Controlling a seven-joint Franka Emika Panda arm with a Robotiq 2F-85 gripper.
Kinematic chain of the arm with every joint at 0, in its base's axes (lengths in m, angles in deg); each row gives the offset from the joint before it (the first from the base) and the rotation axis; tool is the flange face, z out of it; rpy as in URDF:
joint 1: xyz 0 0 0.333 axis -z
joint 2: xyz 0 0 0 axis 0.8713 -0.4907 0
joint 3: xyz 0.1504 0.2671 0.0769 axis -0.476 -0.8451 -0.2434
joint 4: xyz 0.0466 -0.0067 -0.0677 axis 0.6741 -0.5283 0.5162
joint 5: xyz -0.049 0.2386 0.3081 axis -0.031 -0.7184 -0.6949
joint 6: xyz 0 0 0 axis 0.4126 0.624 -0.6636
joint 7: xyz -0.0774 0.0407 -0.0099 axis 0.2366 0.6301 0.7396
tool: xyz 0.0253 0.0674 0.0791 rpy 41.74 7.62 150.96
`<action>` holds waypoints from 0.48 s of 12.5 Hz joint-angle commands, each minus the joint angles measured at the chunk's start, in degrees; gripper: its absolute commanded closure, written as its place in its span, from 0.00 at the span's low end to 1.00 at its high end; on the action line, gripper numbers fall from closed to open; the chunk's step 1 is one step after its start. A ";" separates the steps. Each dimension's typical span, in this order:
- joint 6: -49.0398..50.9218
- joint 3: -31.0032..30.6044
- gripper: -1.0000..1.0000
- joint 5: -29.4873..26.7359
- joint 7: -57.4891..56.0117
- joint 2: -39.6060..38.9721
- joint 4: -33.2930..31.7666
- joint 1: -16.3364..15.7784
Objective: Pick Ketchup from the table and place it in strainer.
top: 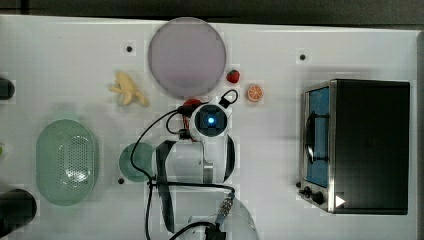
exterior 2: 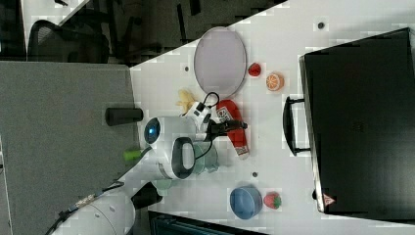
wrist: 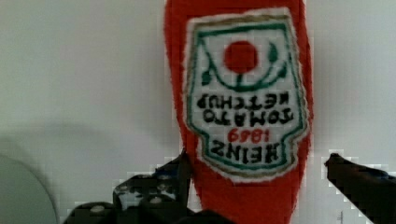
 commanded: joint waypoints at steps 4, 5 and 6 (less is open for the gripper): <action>-1.22 -0.13 0.15 0.14 -1.57 -0.11 0.52 0.24; -1.20 -0.07 0.28 0.14 -1.56 -0.12 0.65 0.07; -1.15 -0.11 0.39 0.14 -1.56 0.25 0.79 0.05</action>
